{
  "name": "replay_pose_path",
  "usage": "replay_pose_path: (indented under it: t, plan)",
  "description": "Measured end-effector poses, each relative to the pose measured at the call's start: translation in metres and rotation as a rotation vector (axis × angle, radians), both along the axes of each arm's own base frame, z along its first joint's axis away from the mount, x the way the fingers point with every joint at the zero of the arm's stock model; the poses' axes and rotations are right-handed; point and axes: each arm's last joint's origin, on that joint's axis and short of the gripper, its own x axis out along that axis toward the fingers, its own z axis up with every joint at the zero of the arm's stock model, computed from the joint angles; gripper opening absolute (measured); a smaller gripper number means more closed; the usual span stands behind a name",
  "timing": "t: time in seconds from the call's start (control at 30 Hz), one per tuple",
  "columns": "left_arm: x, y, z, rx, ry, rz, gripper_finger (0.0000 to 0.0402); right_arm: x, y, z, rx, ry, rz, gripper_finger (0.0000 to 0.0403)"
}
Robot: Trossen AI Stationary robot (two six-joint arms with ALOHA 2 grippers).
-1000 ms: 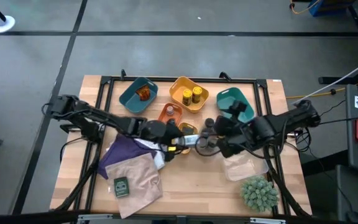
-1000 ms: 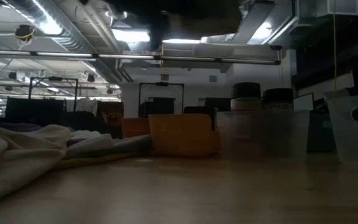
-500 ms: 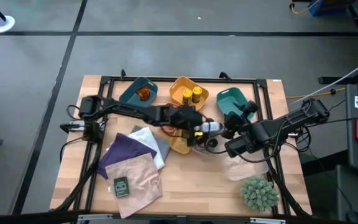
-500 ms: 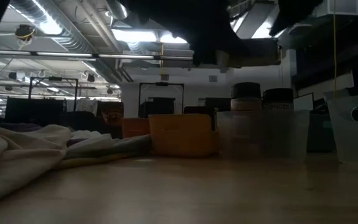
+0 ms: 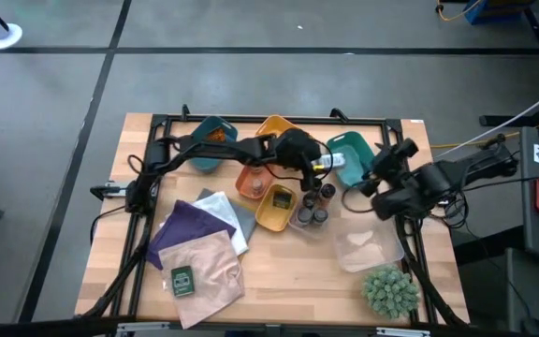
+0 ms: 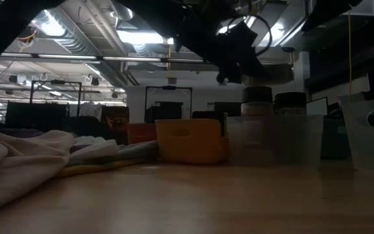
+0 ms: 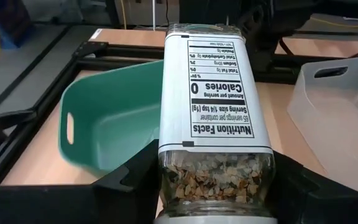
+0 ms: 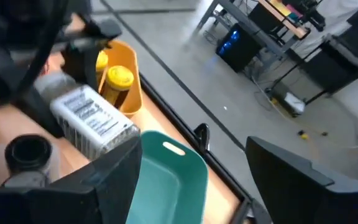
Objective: Sort spices by type
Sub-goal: Put the white seasoning bottle into the green bin
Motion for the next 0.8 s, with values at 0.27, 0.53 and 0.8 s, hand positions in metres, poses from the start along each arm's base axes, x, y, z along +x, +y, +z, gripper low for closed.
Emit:
replay_pose_path:
  t: [0.27,0.53,0.8]
  plan:
    - [0.021,0.006,-0.002,0.031,-0.061,-0.019,0.0188,-0.031,-0.014,-0.029,0.046,-0.208,-0.007,0.0287]
    - [0.025,0.006,-0.004,0.034,-0.084,-0.020,0.0188,-0.029,-0.012,-0.052,0.084,-0.267,0.090,0.0287]
    - [0.027,-0.007,-0.004,0.033,-0.090,-0.044,0.0188,-0.022,-0.011,-0.054,-0.014,-0.284,0.070,0.0287]
